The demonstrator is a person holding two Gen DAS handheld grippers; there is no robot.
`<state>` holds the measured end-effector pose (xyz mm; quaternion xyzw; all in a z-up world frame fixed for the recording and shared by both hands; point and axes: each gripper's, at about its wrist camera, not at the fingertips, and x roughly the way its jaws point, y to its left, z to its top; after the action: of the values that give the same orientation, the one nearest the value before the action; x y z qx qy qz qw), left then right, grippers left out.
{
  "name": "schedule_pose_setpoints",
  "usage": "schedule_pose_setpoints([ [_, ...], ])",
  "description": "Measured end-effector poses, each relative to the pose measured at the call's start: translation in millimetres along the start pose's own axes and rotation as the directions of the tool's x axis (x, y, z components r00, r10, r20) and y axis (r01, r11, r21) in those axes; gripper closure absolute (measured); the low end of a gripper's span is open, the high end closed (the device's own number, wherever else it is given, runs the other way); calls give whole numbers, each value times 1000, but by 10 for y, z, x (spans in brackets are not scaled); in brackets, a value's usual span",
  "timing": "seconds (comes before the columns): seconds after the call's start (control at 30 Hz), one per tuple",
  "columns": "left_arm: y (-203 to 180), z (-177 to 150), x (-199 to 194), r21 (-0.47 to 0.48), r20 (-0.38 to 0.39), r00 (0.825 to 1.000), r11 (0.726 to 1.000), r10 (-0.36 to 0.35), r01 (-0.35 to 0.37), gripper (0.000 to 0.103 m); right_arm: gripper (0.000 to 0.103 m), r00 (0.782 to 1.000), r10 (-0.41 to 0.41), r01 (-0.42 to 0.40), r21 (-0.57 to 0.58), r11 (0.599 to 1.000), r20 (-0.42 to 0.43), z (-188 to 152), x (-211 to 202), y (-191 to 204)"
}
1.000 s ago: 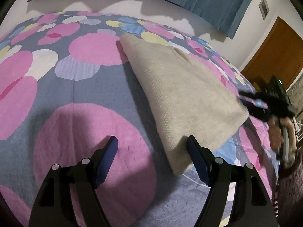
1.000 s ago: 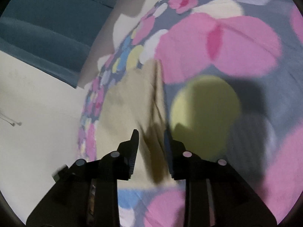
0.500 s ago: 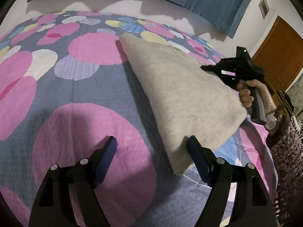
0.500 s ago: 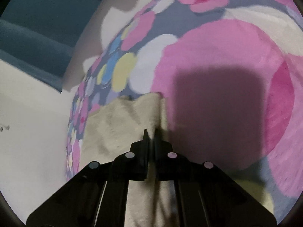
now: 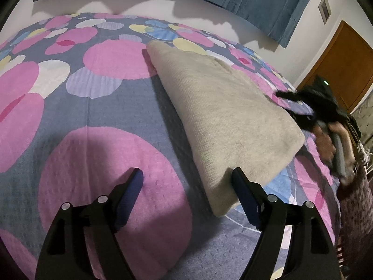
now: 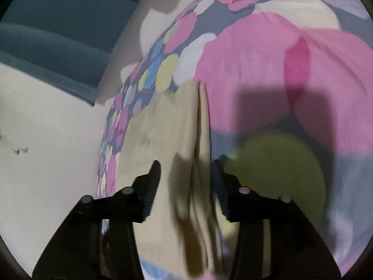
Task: Fold small clothes
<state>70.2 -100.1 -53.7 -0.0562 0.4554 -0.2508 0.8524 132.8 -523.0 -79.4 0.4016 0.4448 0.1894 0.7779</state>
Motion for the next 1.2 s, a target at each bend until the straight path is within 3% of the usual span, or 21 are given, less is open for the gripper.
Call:
schedule_pose_setpoints([
  [0.13, -3, 0, 0, 2, 0, 1000, 1000, 3, -3, 26, 54, 1000, 18, -18, -2, 1000, -23, -376, -159, -26],
  [0.23, -7, -2, 0, 5, -1, 1000, 1000, 8, -8, 26, 57, 1000, -17, 16, -24, 1000, -25, -574, -226, -45],
  [0.33, -10, -4, -2, 5, -2, 1000, 1000, 12, -12, 26, 83, 997, -73, 72, -39, 997, -24, -651, -219, -49],
  [0.43, -7, -2, 0, 4, -4, 1000, 1000, 10, -10, 26, 90, 999, -49, 49, -19, 999, -22, -685, -218, -144],
  [1.2, -2, -1, 5, 12, -5, 1000, 1000, 19, -19, 23, 90, 998, -33, 37, -81, 996, 45, -764, -211, -106],
])
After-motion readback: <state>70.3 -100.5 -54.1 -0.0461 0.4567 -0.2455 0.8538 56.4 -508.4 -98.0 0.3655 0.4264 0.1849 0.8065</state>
